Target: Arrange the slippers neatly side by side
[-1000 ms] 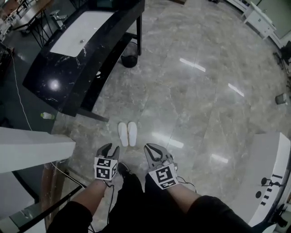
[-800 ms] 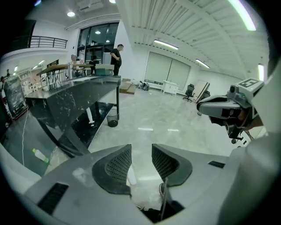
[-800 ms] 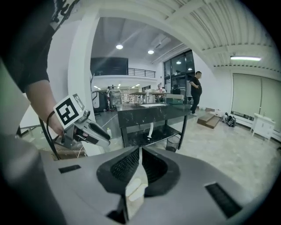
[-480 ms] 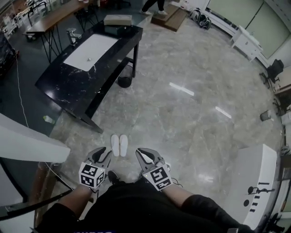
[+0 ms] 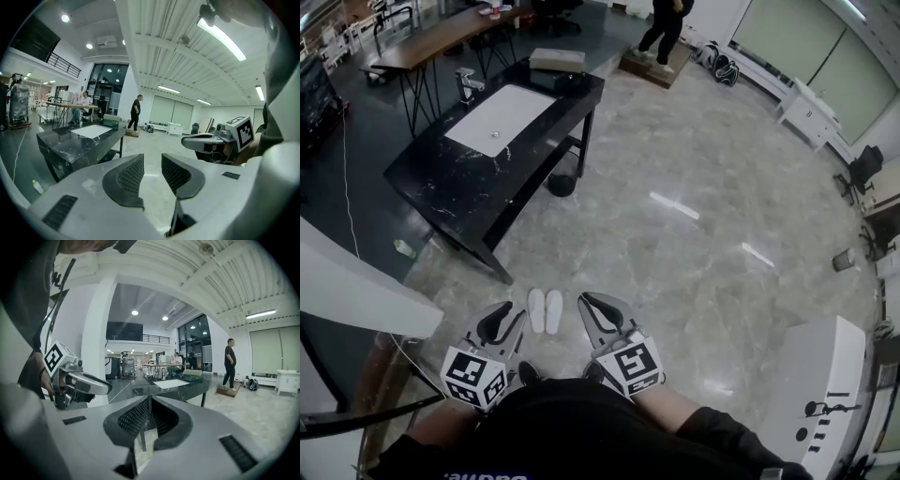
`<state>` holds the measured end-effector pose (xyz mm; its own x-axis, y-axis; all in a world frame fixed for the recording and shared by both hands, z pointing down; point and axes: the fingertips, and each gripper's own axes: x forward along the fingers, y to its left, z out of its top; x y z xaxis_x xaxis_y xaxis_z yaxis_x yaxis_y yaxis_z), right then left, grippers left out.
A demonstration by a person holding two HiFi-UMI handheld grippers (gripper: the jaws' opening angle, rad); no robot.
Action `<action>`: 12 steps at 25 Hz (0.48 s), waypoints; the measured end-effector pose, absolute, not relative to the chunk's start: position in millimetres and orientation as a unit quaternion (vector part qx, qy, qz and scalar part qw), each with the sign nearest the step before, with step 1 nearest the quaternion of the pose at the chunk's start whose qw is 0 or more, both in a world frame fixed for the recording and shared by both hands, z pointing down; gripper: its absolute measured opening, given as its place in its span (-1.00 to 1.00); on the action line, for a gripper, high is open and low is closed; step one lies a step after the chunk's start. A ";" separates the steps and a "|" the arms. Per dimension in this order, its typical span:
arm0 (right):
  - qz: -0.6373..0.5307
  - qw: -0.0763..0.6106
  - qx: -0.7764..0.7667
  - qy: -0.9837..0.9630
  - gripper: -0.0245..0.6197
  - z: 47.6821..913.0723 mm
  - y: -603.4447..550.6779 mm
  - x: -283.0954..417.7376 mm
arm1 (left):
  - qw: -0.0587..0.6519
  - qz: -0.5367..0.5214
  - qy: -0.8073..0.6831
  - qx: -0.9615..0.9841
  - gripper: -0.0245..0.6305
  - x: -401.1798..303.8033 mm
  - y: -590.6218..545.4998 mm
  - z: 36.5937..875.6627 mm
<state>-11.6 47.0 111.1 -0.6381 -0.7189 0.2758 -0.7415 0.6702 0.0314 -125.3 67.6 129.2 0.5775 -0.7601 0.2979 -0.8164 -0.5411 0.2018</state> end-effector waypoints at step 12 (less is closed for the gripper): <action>-0.001 0.085 0.354 -0.931 -0.92 82.4 80.4 -57.5 | 0.119 0.059 -0.454 0.881 -0.93 -114.0 85.0 96.1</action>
